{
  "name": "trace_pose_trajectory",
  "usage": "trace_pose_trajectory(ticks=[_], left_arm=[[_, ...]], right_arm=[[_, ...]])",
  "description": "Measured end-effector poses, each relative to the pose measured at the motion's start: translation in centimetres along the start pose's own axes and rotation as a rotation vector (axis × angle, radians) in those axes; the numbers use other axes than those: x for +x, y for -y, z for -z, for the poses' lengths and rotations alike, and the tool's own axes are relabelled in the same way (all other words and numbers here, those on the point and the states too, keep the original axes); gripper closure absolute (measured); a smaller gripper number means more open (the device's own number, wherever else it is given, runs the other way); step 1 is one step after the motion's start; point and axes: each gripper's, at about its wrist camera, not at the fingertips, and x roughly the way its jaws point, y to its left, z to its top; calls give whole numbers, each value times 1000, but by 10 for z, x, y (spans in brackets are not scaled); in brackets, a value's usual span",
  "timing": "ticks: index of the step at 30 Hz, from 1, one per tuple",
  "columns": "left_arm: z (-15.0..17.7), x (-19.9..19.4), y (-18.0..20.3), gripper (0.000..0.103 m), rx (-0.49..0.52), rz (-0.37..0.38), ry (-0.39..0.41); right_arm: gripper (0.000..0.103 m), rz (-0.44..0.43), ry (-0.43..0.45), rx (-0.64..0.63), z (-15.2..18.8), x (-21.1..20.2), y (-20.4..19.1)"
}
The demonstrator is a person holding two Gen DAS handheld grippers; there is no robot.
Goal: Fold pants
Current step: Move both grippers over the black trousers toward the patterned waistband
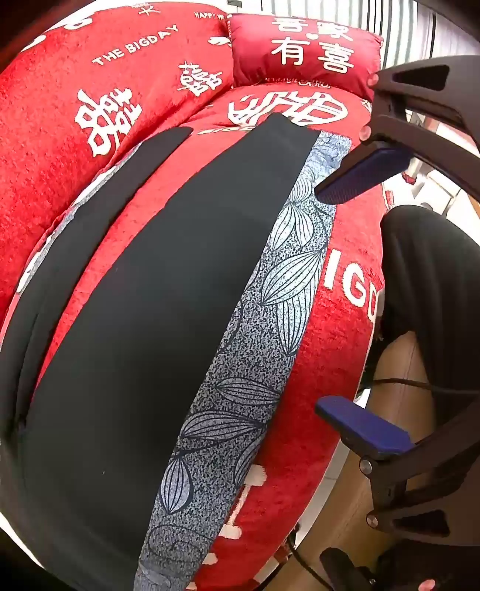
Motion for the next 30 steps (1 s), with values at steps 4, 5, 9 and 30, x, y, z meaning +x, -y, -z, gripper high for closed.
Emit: trace_pose_trajectory(ticks=[4,5,9,30], left_arm=[[0,0,-1,0,2,1,2],[0,0,-1,0,2,2,2],[0,-1,-4,0,3,-2,6],[-4,-38,-15,0,-31,-128,171]], right_arm=[[0,1,2,0,0,0,0],[0,0,3,0,0,0,0],[0,0,5,2,0,-1,0],[0,-44,79,84,-17,-20,4]])
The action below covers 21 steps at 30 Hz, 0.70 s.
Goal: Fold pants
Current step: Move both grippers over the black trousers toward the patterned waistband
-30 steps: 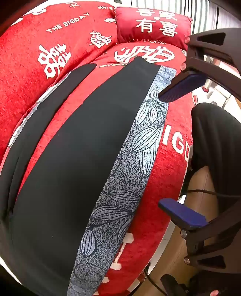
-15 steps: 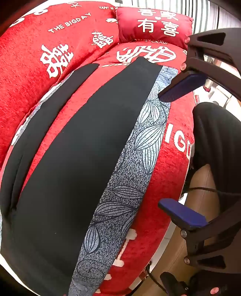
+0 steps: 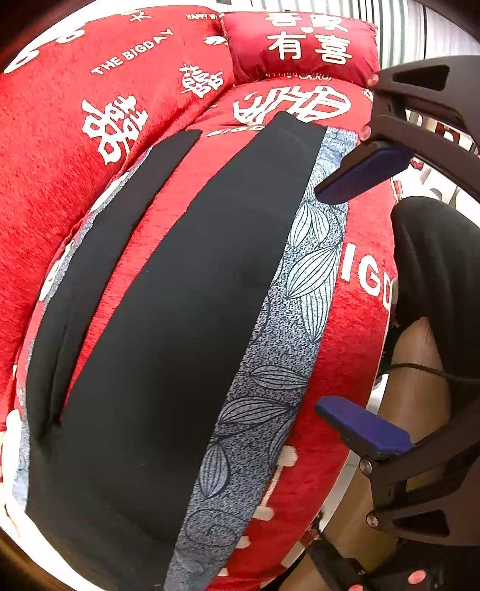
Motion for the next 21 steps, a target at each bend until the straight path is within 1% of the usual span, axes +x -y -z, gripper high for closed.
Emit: trace_pose_trajectory(ticks=[8,11,16,19,21], left_arm=[[-5,-14,-13,0,-73,-55,100],[-4,-19,-20,0,-101,-63,140],[-9,-23,-39,0,-172,-59,178],[-6,-27,-49,0,-224,-88,225],[-4,-27,-56,0,-250,-110,240]], right_arm=[[0,-75,76,67,-11,-12,1],[0,-94,101,87,-16,-14,0],[0,-121,160,112,-25,-23,-5],[0,-150,197,125,-30,-28,-7],[0,-166,236,131,-33,-32,-10]])
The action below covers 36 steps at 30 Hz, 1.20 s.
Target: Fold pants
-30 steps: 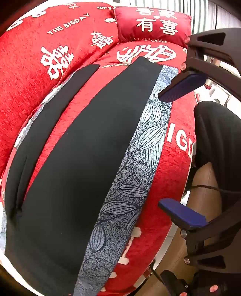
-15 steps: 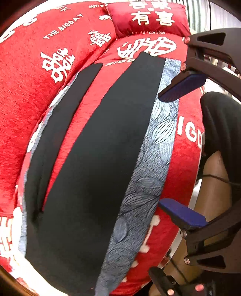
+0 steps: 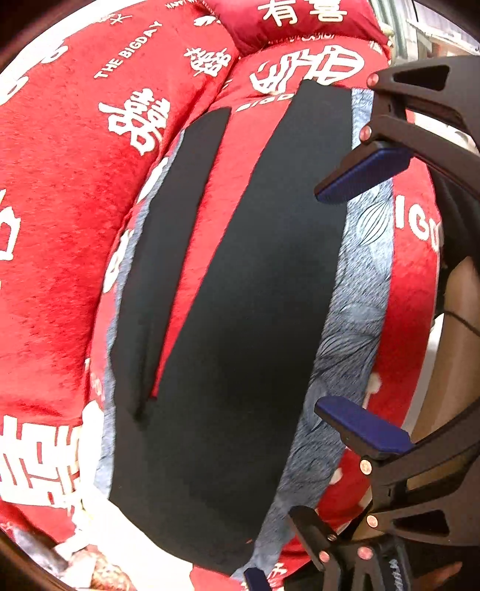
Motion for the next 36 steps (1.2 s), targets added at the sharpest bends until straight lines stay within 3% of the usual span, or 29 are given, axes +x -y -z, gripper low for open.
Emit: trace_pose_trajectory(ticks=[11,15,18,24,28,32,36], left_arm=[[-6,3,-25,0,-25,-107,27],[-10,8,-37,0,-46,-107,19],[-14,12,-43,0,-52,-113,17],[-23,21,-51,0,-59,-127,16],[-32,30,-61,0,-73,-137,5],[-48,43,-75,0,-92,-151,-15],[-67,58,-88,0,-114,-153,-33]], right_arm=[[0,-142,75,41,-11,2,-19],[0,-137,130,22,-13,0,-27],[0,-133,139,-1,-18,0,-32],[0,-231,116,44,-33,7,-31],[0,-234,86,58,-50,20,-32],[0,-184,57,56,-78,38,-32],[0,-191,71,51,-106,46,-34]])
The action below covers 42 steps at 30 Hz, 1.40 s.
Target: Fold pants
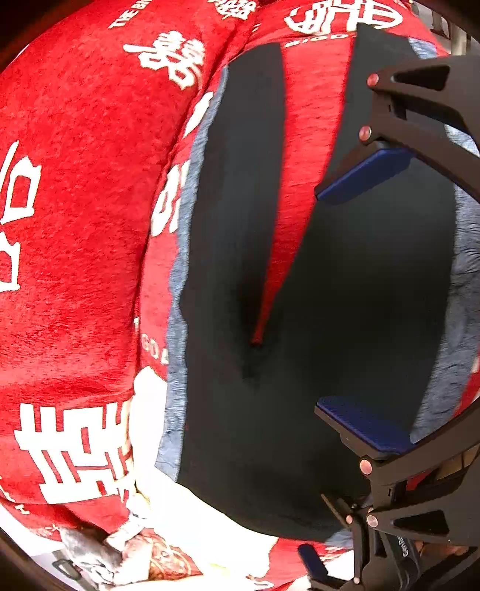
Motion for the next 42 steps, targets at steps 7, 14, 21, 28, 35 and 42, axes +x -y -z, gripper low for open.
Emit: trace_pose_trajectory(ticks=[7,14,21,28,35,42], left_arm=[[-35,22,-3,0,-27,1,-18],[-60,46,-2,0,-21,-11,-33],[-76,64,0,0,-15,-18,-44],[-100,72,5,0,35,-26,-22],[-115,78,2,0,69,4,-26],[-122,85,2,0,67,46,-35]], right_arm=[[0,-1,-2,-83,-35,25,-19],[0,-22,-40,-102,-61,61,-18],[0,-34,-64,-123,-80,91,-14],[0,-123,-96,-262,-104,130,-23],[1,-238,-122,-463,-136,173,-34],[3,-365,-224,-540,-149,213,-43]])
